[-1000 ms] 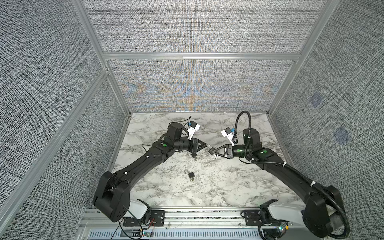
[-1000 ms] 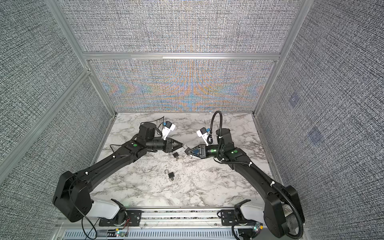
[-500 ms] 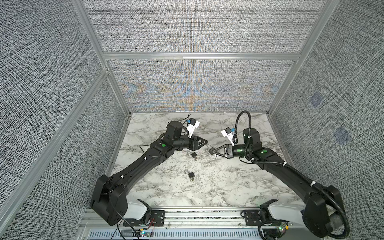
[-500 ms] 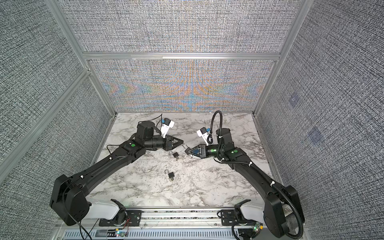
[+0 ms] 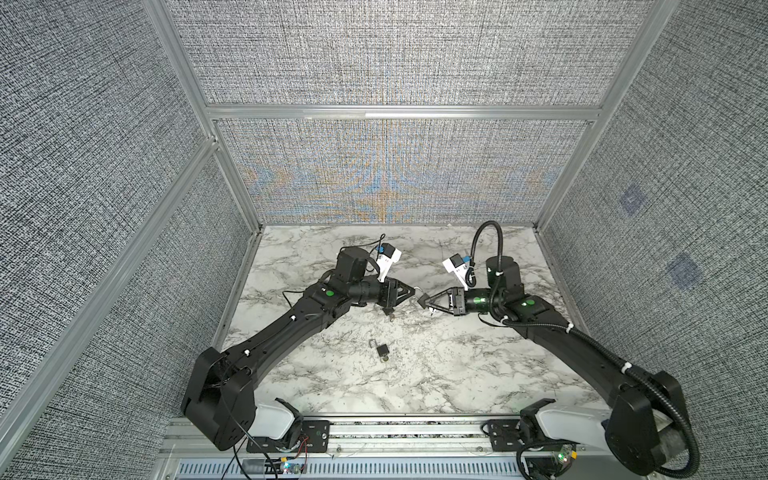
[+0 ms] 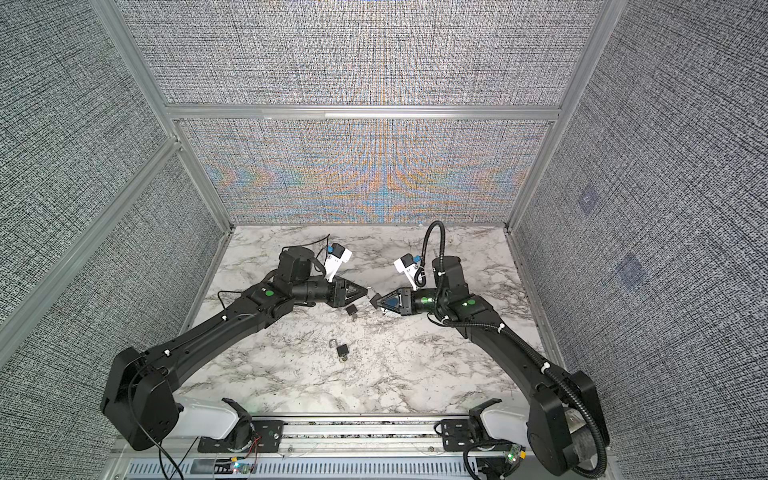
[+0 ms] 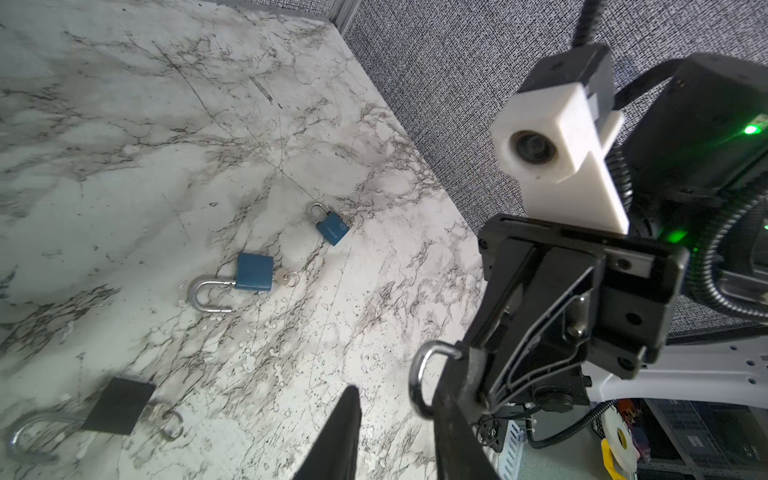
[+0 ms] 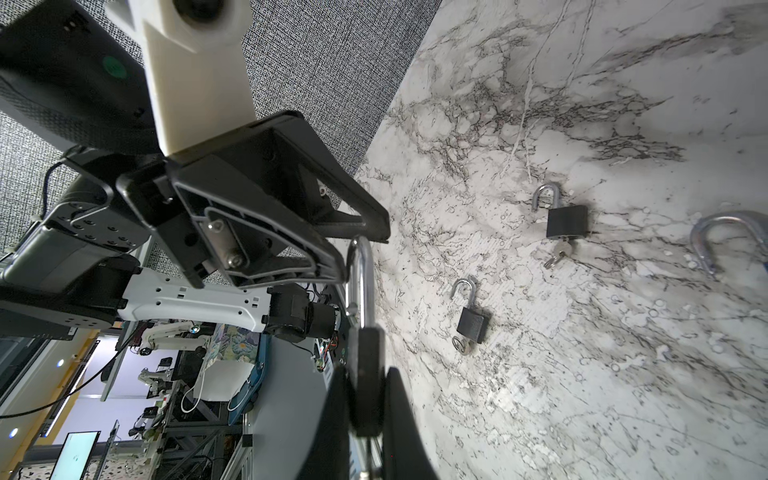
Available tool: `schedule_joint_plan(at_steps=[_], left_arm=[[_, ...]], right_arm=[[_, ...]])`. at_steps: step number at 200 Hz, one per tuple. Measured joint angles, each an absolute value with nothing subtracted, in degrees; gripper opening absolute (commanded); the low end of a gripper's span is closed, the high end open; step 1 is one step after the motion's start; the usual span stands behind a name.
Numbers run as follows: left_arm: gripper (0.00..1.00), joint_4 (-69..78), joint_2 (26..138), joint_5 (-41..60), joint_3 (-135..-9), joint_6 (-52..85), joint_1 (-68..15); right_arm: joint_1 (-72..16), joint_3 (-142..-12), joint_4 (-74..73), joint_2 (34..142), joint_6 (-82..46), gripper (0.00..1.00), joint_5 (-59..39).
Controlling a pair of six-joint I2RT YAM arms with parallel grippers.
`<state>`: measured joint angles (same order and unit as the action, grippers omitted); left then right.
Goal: Lock with the key
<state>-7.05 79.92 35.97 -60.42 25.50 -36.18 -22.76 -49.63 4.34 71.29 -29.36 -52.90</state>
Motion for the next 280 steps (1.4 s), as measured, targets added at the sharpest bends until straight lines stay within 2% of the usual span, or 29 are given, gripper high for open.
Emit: schedule_joint_plan(at_steps=[85, 197, 280], left_arm=[[0.33, -3.0, 76.8, 36.7, -58.0, 26.0, -35.8], [0.32, 3.8, 77.7, 45.2, -55.7, 28.1, -34.3], [0.27, 5.7, 79.0, 48.6, -54.1, 28.9, -34.2]], right_arm=[[-22.8, -49.6, 4.3, 70.4, -29.3, 0.0, -54.1], [-22.4, -47.3, 1.3, 71.8, -30.3, 0.0, -62.2], [-22.1, -47.3, -0.7, 72.5, -31.6, 0.0, -62.9]])
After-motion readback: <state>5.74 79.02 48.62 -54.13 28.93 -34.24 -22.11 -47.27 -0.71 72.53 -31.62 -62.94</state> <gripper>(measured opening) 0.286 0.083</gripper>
